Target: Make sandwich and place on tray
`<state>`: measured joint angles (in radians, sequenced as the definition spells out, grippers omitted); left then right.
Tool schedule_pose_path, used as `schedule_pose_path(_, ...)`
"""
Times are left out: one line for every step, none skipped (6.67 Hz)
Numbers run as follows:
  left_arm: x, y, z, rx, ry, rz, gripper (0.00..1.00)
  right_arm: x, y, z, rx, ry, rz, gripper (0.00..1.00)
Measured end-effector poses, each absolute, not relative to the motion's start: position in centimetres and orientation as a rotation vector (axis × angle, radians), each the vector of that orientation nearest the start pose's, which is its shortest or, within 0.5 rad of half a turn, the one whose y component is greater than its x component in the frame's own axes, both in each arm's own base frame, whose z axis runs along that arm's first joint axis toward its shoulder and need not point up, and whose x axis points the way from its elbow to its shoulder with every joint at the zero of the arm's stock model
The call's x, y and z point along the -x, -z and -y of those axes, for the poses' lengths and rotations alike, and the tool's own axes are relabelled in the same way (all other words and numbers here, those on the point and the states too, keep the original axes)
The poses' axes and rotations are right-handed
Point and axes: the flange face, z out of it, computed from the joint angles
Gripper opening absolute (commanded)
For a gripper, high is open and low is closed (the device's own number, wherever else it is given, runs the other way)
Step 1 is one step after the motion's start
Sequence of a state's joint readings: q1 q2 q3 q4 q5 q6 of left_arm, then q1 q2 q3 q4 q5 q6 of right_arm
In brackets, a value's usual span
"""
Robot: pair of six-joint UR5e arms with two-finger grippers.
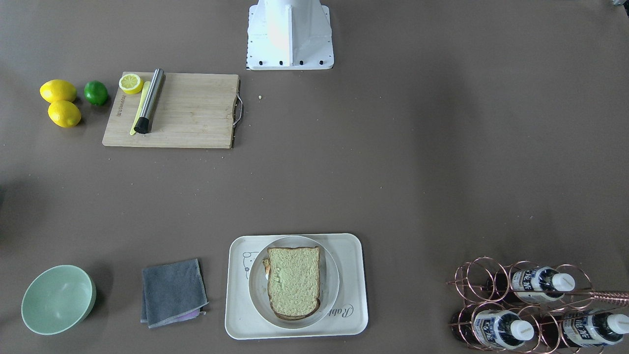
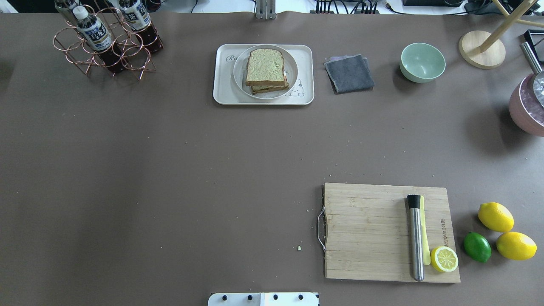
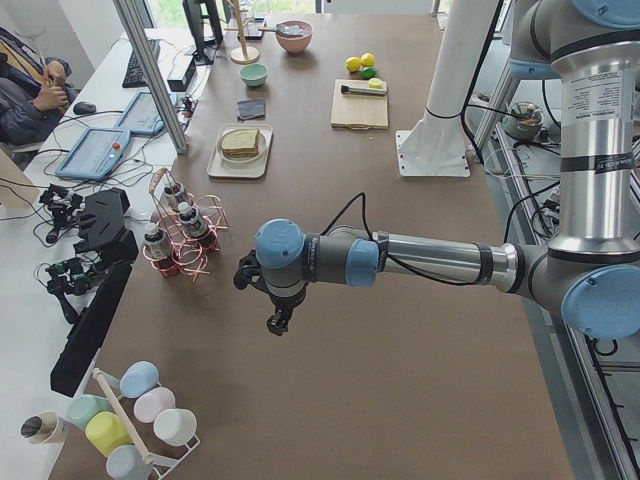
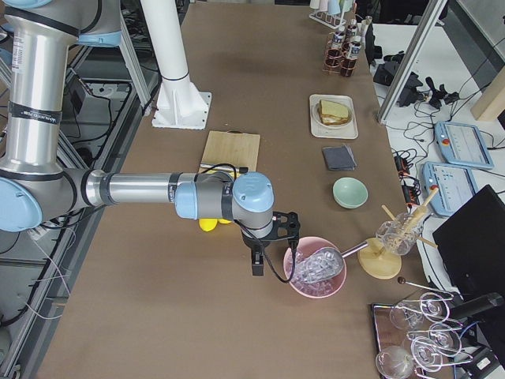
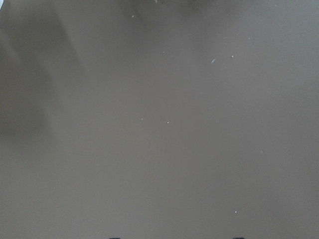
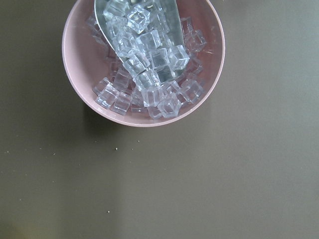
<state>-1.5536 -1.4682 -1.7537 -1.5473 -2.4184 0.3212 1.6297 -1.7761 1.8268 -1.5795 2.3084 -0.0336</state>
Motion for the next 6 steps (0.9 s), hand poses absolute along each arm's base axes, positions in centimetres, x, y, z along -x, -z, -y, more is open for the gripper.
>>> schedule_pose_path(5.3, -62.1, 44.4, -0.161, -0.327, -0.837, 0.91, -9.1, -63.0, 40.0, -0.069, -0.013, 0.738, 1.00)
schedule_pose_path(5.4, -62.2, 44.0, -0.147, -0.311, -0.839, 0.95, -9.2, -63.0, 39.8, -0.070, -0.018, 0.742, 1.00)
schedule_pose_path(5.7, -61.9, 43.8, -0.137, -0.289, -0.840, 0.96, -9.4, -63.0, 39.5, -0.069, -0.025, 0.752, 1.00)
schedule_pose_path(6.1, -61.2, 43.7, -0.131, -0.270, -0.839, 0.96, -9.5, -63.2, 39.2, -0.065, -0.034, 0.765, 1.00)
schedule_pose_path(6.3, -60.7, 43.7, -0.127, -0.261, -0.837, 0.96, -9.6, -63.3, 39.0, -0.063, -0.039, 0.770, 1.00)
schedule_pose_path(6.4, -60.5, 43.7, -0.125, -0.257, -0.834, 0.96, -9.6, -63.2, 39.1, -0.065, -0.040, 0.773, 1.00)
